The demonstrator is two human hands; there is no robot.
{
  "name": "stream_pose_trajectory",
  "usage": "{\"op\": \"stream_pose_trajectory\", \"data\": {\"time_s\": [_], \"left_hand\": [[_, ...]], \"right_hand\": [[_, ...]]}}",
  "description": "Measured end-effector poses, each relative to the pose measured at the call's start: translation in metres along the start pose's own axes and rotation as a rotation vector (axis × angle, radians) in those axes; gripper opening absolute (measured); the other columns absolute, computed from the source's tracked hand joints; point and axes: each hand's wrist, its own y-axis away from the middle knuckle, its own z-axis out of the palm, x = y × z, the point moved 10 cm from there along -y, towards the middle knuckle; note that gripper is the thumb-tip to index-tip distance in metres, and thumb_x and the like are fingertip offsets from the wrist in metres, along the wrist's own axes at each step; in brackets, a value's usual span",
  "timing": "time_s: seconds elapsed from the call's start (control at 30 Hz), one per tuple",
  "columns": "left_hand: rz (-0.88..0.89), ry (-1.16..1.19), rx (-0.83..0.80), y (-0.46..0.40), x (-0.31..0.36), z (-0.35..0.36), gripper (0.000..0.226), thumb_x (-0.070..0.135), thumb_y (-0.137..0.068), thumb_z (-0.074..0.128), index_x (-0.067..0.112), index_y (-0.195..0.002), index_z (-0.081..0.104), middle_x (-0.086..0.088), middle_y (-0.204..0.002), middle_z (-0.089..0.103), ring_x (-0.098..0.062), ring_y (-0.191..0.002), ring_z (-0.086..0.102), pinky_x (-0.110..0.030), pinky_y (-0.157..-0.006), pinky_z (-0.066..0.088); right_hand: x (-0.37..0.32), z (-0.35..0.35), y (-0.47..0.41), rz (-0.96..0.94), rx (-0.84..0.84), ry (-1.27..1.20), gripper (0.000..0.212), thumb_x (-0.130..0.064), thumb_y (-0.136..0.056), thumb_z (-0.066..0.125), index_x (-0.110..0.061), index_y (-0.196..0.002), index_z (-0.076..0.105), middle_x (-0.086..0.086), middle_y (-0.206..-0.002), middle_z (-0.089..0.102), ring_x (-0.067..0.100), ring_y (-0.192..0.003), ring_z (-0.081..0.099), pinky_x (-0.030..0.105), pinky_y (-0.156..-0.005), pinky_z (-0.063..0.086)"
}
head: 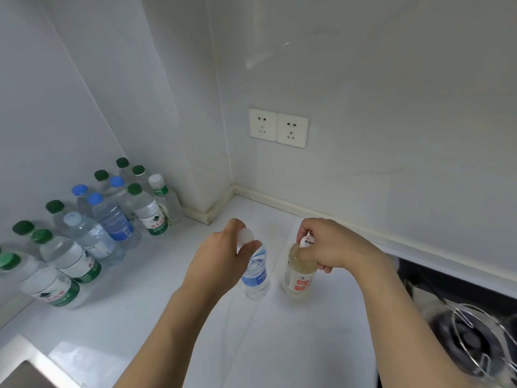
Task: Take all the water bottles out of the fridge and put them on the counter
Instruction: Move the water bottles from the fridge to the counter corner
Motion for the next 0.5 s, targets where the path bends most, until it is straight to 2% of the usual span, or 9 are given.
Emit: {"op": "stream_pose_trajectory", "data": {"time_s": [0.17,0.27,0.4,0.5], "left_hand": [[-0.078,0.013,0.064,-0.015,-0.068,-0.038,0.035,0.049,-0.091,0.054,0.023,-0.114,0.049,-0.002,-0.091,0.064,-0.026,-0.081,0.059,-0.031,-0.063,0.042],[-0.128,0.017,0.107,-0.021,-0.114,-0.062,0.035,0.047,-0.092,0.055,0.022,-0.115,0.049,-0.003,-0.094,0.065,-0.028,-0.084,0.06,-0.034,-0.067,0.047],[-0.165,0.003,0.158,-0.027,-0.164,-0.09,0.034,0.045,-0.092,0.054,0.021,-0.116,0.048,0.0,-0.086,0.064,-0.025,-0.076,0.06,-0.034,-0.064,0.048],[-0.189,-0.008,0.195,-0.031,-0.198,-0.111,0.032,0.043,-0.093,0.054,0.021,-0.116,0.048,0.001,-0.079,0.061,-0.023,-0.072,0.057,-0.033,-0.06,0.043]], "right_hand": [[-0.067,0.035,-0.042,-0.084,-0.029,0.01,0.017,-0.03,-0.065,0.063,-0.027,-0.081,0.058,-0.006,-0.079,0.064,0.021,-0.058,0.067,0.042,-0.061,0.058],[-0.112,0.062,-0.068,-0.137,-0.068,0.051,0.015,-0.03,-0.067,0.064,-0.028,-0.081,0.058,-0.008,-0.08,0.064,0.022,-0.059,0.067,0.041,-0.062,0.058],[-0.166,0.097,-0.096,-0.207,-0.125,0.103,0.016,-0.03,-0.066,0.061,-0.03,-0.081,0.058,-0.008,-0.08,0.064,0.023,-0.064,0.07,0.043,-0.064,0.058],[-0.206,0.121,-0.115,-0.26,-0.164,0.136,0.017,-0.027,-0.068,0.061,-0.028,-0.085,0.059,-0.006,-0.081,0.064,0.023,-0.066,0.07,0.042,-0.064,0.059]]}}
